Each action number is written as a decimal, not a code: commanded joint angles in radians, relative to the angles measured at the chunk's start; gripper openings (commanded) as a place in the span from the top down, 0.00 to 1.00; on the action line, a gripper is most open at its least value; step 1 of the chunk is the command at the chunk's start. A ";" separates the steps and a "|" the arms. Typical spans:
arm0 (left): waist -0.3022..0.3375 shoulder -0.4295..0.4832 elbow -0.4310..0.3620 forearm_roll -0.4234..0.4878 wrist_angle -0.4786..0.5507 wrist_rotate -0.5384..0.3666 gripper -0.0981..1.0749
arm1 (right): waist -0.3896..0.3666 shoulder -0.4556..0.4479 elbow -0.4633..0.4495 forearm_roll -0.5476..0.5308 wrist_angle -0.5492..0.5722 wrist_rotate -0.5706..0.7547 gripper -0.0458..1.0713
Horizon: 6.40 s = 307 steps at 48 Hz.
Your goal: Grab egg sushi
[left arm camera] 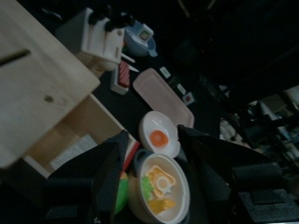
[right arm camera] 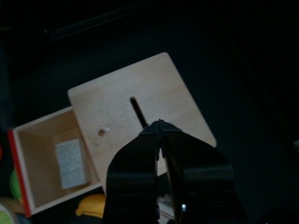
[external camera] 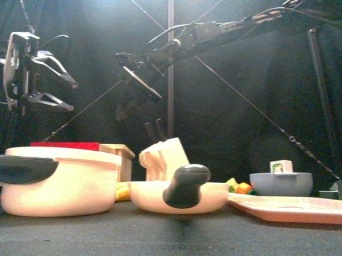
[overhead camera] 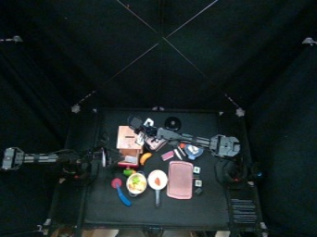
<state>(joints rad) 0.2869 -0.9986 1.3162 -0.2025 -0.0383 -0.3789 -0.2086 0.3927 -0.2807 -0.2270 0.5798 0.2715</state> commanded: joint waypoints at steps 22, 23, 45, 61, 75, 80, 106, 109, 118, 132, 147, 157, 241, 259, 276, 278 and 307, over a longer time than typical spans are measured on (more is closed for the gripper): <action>0.356 -0.011 -0.028 0.310 0.058 0.000 0.18 | 0.086 -0.032 0.018 0.043 0.017 -0.006 0.49; 0.356 -0.012 -0.028 0.316 0.055 0.000 0.18 | 0.086 -0.032 0.020 0.044 0.017 -0.008 0.48; 0.285 -0.074 0.012 0.382 -0.110 0.006 0.18 | 0.117 0.055 -0.025 0.055 0.067 -0.008 0.16; 0.281 -0.072 0.026 0.374 -0.115 0.005 0.18 | 0.112 0.152 -0.156 0.041 0.147 -0.006 0.16; 0.281 -0.072 0.031 0.362 -0.114 0.005 0.18 | 0.109 0.198 -0.183 0.040 0.179 -0.008 0.16; 0.281 -0.072 0.031 0.360 -0.114 0.005 0.18 | 0.109 0.209 -0.189 0.040 0.186 -0.008 0.16; 0.399 -0.072 0.054 0.308 -0.175 0.002 0.18 | 0.106 0.241 -0.249 0.117 0.261 -0.089 0.16; 0.431 -0.072 0.067 0.302 -0.209 0.002 0.18 | 0.106 0.252 -0.265 0.117 0.268 -0.092 0.16; 0.485 -0.071 0.092 0.267 -0.302 0.005 0.18 | 0.091 0.282 -0.299 0.117 0.295 -0.098 0.16; 0.502 -0.071 0.101 0.239 -0.325 0.006 0.18 | 0.080 0.308 -0.313 0.153 0.322 -0.158 0.16; 0.499 -0.071 0.106 0.238 -0.322 0.006 0.18 | 0.055 0.324 -0.313 0.156 0.337 -0.164 0.16; 0.497 -0.071 0.106 0.238 -0.321 0.006 0.18 | 0.040 0.334 -0.322 0.170 0.345 -0.164 0.16; 0.495 -0.071 0.110 0.238 -0.313 0.003 0.18 | 0.026 0.453 -0.433 0.186 0.440 -0.204 0.06; 0.495 -0.069 0.112 0.238 -0.311 0.002 0.18 | 0.031 0.425 -0.433 0.152 0.449 -0.206 0.23; 0.495 -0.069 0.112 0.236 -0.311 0.002 0.18 | 0.034 0.403 -0.442 0.137 0.453 -0.199 0.31; 0.495 -0.069 0.114 0.238 -0.311 0.002 0.18 | 0.035 0.391 -0.445 0.124 0.453 -0.198 0.32; 0.495 -0.069 0.114 0.238 -0.302 0.002 0.18 | 0.040 0.311 -0.476 0.101 0.459 -0.198 0.32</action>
<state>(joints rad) 0.7823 -1.0753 1.4419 0.0337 -0.3405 -0.3789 -0.1549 0.7900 -0.7164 -0.1212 1.0416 0.0752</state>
